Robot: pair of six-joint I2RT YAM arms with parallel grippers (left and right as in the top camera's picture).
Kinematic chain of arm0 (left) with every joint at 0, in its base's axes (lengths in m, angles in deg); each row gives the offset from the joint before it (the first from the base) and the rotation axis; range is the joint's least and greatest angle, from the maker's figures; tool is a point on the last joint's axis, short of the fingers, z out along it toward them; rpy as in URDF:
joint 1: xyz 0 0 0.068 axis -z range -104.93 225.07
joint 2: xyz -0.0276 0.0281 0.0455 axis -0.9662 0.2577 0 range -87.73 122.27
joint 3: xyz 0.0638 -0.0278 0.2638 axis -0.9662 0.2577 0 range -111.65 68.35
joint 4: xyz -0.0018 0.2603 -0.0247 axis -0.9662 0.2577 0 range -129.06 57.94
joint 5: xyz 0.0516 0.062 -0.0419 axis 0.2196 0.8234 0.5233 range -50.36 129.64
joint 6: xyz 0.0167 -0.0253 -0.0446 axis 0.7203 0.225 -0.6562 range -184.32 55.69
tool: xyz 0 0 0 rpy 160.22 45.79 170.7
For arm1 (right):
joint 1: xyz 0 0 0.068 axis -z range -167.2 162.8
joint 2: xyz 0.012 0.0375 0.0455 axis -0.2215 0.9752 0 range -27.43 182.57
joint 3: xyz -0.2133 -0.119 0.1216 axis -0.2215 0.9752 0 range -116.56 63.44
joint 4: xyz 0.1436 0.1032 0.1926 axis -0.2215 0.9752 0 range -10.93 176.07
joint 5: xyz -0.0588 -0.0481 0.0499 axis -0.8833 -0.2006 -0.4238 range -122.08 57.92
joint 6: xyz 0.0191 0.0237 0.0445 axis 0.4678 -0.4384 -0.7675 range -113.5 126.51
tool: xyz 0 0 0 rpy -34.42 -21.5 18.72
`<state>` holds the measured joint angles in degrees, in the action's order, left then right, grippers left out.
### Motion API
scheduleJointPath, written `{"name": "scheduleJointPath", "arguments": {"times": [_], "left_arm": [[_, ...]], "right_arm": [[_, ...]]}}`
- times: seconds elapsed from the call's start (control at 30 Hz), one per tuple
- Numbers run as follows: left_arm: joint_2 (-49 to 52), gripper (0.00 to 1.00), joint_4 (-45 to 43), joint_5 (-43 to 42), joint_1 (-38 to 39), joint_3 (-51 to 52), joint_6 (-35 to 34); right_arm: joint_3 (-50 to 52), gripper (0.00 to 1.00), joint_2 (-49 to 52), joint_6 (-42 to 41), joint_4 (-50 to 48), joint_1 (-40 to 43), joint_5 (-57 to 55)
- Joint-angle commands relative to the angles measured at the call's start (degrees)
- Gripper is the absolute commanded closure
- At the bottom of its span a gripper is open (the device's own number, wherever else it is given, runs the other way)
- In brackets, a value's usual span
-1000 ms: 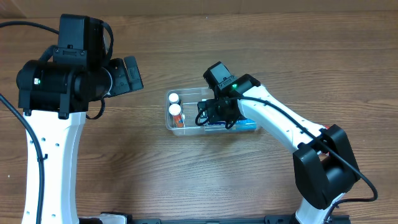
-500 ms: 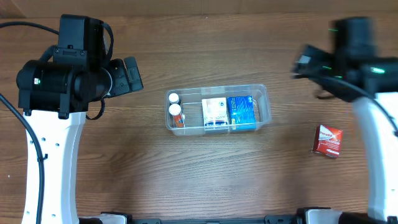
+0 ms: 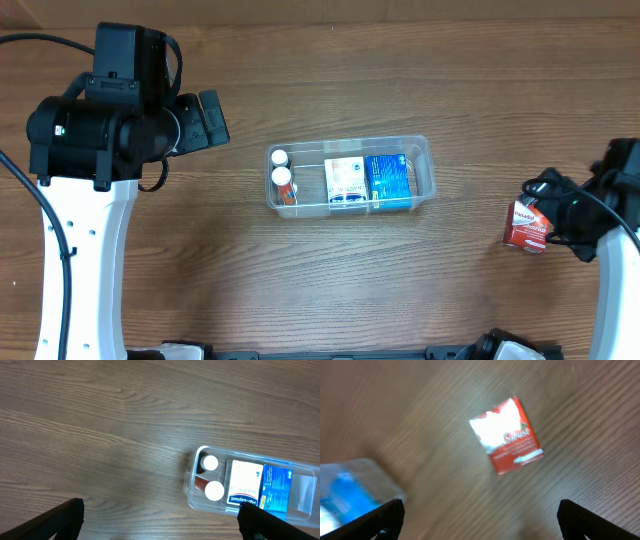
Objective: Pack container
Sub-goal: 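Reach right gripper to the red Panadol box and grasp it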
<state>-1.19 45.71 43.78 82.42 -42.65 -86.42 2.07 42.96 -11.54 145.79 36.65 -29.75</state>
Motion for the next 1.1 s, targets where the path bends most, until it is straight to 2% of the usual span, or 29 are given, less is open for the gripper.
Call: {"name": "scheduleJointPath", "arguments": {"times": [0.0, 0.17, 0.37, 0.8, 1.07], "left_arm": [[0.35, 0.0, -0.13, 0.76, -0.26, -0.48, 0.94], [0.35, 0.0, -0.2, 0.81, -0.26, -0.48, 0.98], [0.35, 0.0, -0.24, 0.79, -0.26, -0.48, 0.96], [0.35, 0.0, -0.2, 0.79, -0.26, -0.48, 0.96], [0.35, 0.0, -0.17, 0.76, -0.26, -0.48, 0.94]], "right_arm": [[3.34, 0.0, 6.47, 7.54, -4.24, 0.7, -1.16], [3.34, 0.0, 17.66, 9.81, -8.24, 0.7, -0.66], [3.34, 0.0, 24.92, 10.86, -10.75, 0.7, -0.76], [2.4, 0.0, 25.9, 11.28, -13.35, 0.7, -7.19], [2.43, 0.0, 27.21, 12.55, -15.32, 0.7, -7.1]]}}
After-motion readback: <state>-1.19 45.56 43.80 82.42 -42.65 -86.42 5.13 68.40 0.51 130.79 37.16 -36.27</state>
